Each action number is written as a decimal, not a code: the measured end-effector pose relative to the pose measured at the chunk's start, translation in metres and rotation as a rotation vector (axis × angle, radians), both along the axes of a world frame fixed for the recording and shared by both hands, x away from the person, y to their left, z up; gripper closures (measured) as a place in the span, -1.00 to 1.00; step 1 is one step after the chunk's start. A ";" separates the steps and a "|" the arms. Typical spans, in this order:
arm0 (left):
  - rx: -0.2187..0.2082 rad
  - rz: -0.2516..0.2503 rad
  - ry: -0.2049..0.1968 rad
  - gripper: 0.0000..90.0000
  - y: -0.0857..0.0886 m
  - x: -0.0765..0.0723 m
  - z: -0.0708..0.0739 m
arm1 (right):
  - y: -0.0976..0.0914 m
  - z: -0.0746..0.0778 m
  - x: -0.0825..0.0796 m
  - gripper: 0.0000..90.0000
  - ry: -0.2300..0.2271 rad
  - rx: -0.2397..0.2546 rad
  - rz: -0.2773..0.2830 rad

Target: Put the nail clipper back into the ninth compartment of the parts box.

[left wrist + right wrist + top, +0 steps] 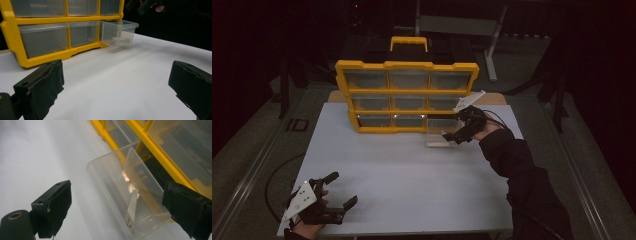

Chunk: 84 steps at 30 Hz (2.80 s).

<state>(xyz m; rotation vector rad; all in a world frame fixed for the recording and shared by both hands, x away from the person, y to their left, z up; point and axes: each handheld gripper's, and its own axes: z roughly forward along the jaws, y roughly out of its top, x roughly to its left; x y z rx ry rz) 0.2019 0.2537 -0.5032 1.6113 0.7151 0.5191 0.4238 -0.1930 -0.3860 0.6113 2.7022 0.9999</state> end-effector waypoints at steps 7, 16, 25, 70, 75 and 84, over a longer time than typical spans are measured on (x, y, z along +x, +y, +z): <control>0.003 -0.001 -0.001 -0.98 0.000 0.000 0.000 | -0.023 0.002 -0.014 -0.79 -0.033 0.037 -0.035; 0.005 -0.003 -0.001 -0.98 -0.001 0.000 0.000 | -0.047 0.001 -0.032 -0.79 -0.058 0.097 -0.088; -0.001 -0.004 -0.002 -0.98 -0.001 0.000 0.000 | -0.064 -0.013 -0.053 -0.79 -0.064 0.114 -0.100; 0.007 -0.008 0.001 -0.98 -0.002 0.001 0.000 | -0.121 -0.095 -0.157 -0.79 -0.110 0.266 -0.303; 0.008 -0.008 0.001 -0.98 -0.002 0.001 0.000 | -0.125 -0.097 -0.167 -0.79 -0.125 0.285 -0.325; 0.009 -0.011 0.001 -0.98 -0.003 0.001 0.000 | -0.127 -0.109 -0.177 -0.79 -0.148 0.314 -0.349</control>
